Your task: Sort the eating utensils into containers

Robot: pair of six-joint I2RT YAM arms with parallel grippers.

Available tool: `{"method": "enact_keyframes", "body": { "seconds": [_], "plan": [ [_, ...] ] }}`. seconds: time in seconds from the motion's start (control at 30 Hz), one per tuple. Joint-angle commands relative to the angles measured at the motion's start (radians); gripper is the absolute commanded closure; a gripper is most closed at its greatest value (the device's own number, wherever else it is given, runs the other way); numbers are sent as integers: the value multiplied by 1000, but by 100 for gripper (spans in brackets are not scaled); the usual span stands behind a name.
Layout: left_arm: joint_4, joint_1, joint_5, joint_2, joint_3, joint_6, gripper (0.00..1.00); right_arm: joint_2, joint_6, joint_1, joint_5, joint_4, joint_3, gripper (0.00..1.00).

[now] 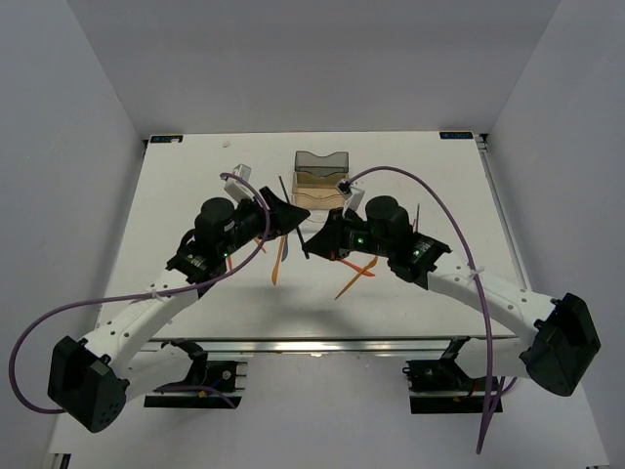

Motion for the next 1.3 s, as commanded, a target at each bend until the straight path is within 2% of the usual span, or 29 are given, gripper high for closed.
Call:
{"method": "enact_keyframes", "body": {
  "seconds": [0.0, 0.07, 0.17, 0.2, 0.3, 0.37, 0.4, 0.43, 0.47, 0.53, 0.6, 0.7, 0.77, 0.83, 0.87, 0.9, 0.93, 0.97, 1.0, 1.03, 1.07, 1.1, 1.17, 1.2, 1.23, 1.27],
  "plan": [
    [5, -6, -25, 0, 43, 18, 25, 9, 7, 29, -1, 56, 63, 100],
    [-1, -6, -19, 7, 48, 26, 31, 22, 7, 41, 4, 54, 68, 100],
    [-38, -6, -24, 30, 72, 43, 54, 26, 12, 44, 19, 60, 63, 100],
    [-47, -6, -28, 36, 80, 54, 74, 28, 13, 44, 33, 63, 60, 100],
    [-130, -6, -72, 56, 132, 99, 100, 29, 13, 44, 73, 50, 63, 100],
    [-203, -6, -97, 75, 169, 141, 100, 16, 15, 44, 105, 39, 58, 100],
    [-237, -6, -123, 92, 224, 197, 100, 5, 16, 43, 151, 24, 52, 54],
    [-277, -6, -143, 137, 254, 230, 100, -10, 21, 40, 186, 10, 46, 21],
    [-345, -6, -160, 164, 287, 262, 100, -53, 28, 32, 226, -2, 22, 11],
    [-436, -6, -265, 248, 388, 308, 100, -134, 47, -5, 356, -64, -21, 11],
    [-475, -4, -342, 300, 455, 278, 100, -194, 62, -43, 470, -149, -49, 11],
    [-386, -4, -366, 388, 523, 242, 100, -322, 74, -111, 574, -257, -104, 11],
    [-299, -4, -301, 508, 615, 306, 100, -412, 44, -134, 593, -285, -127, 11],
    [-355, -4, -291, 628, 740, 469, 100, -475, -7, -140, 626, -324, -126, 11],
    [-404, -4, -284, 695, 917, 536, 100, -491, -24, -140, 643, -373, -118, 11],
    [-442, -4, -269, 833, 1007, 716, 100, -503, -51, -142, 671, -401, -101, 11],
    [-534, -4, -252, 899, 1096, 804, 100, -529, -60, -143, 676, -427, -95, 11],
    [-577, -4, -257, 965, 1282, 874, 100, -544, -68, -143, 671, -450, -92, 11],
    [-604, -4, -273, 1078, 1363, 991, 100, -557, -80, -145, 644, -453, -92, 11],
    [-607, -4, -298, 1124, 1425, 1044, 100, -579, -99, -145, 627, -454, -96, 11],
    [-558, -4, -301, 1180, 1480, 1166, 100, -595, -111, -146, 595, -463, -101, 11],
    [-558, -4, -312, 1181, 1468, 1222, 100, -595, -111, -146, 573, -466, -101, 11],
    [-387, -4, -336, 1192, 1395, 1322, 100, -603, -128, -146, 541, -481, -97, 11],
    [-318, -4, -365, 1185, 1291, 1397, 100, -604, -130, -146, 518, -502, -97, 11],
    [-173, -4, -388, 1182, 1246, 1431, 100, -607, -130, -146, 504, -506, -97, 11],
    [-129, -3, -392, 1187, 1218, 1462, 100, -610, -133, -148, 489, -504, -104, 11]
  ]
}}
